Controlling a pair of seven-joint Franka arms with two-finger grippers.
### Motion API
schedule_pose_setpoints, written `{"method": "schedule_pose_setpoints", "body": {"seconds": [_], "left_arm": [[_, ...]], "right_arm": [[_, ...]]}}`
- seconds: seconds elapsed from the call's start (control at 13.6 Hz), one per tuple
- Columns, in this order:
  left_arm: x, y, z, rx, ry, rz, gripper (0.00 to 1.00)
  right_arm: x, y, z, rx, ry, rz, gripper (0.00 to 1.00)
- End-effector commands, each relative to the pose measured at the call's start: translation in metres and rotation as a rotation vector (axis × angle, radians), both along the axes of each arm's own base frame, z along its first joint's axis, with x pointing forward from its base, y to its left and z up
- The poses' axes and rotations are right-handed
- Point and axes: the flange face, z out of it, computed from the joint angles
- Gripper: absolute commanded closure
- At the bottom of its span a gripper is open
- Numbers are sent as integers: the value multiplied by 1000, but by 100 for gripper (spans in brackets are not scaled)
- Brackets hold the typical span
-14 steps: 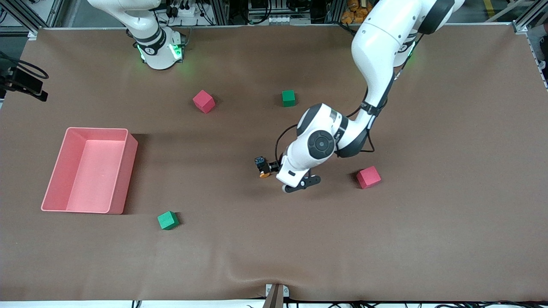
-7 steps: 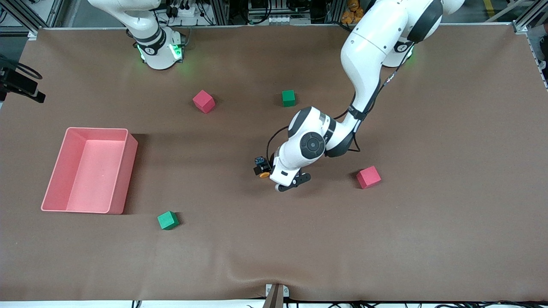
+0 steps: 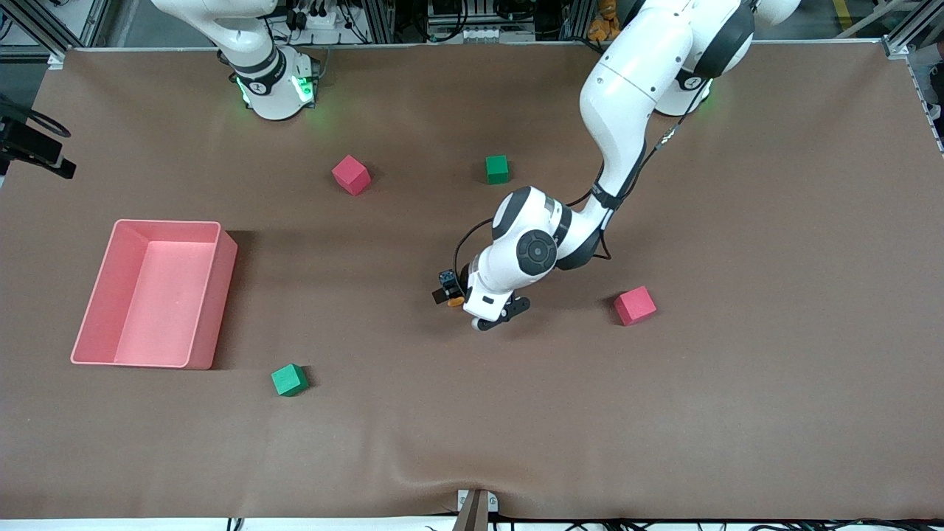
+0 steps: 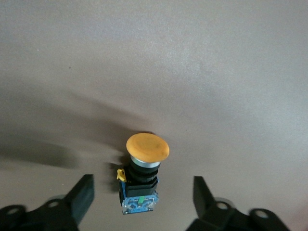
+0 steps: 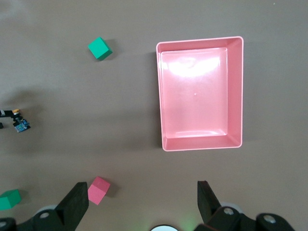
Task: Place and upright button with both arms
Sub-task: 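Lower the left gripper and close it on the button's base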
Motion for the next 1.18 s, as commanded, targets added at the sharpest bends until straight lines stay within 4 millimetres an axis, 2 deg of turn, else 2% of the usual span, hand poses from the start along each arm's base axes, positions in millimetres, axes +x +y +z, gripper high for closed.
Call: {"method": "schedule_pose_setpoints", "body": {"seconds": [0.0, 0.15, 0.59, 0.74, 1.1], "left_arm": [[2, -6, -5, -14, -9, 25, 17], [4, -7, -15, -20, -25, 40, 17], [4, -8, -18, -22, -24, 41, 17], [3, -8, -20, -20, -24, 39, 24], [-9, -21, -26, -10, -18, 34, 27]], "right_arm": [[-2, -2, 1, 17, -14, -8, 0], [-2, -3, 1, 14, -13, -10, 0], [-2, -4, 4, 13, -20, -10, 0], [-2, -4, 5, 13, -21, -12, 0], [-2, -4, 5, 16, -22, -11, 0]]}}
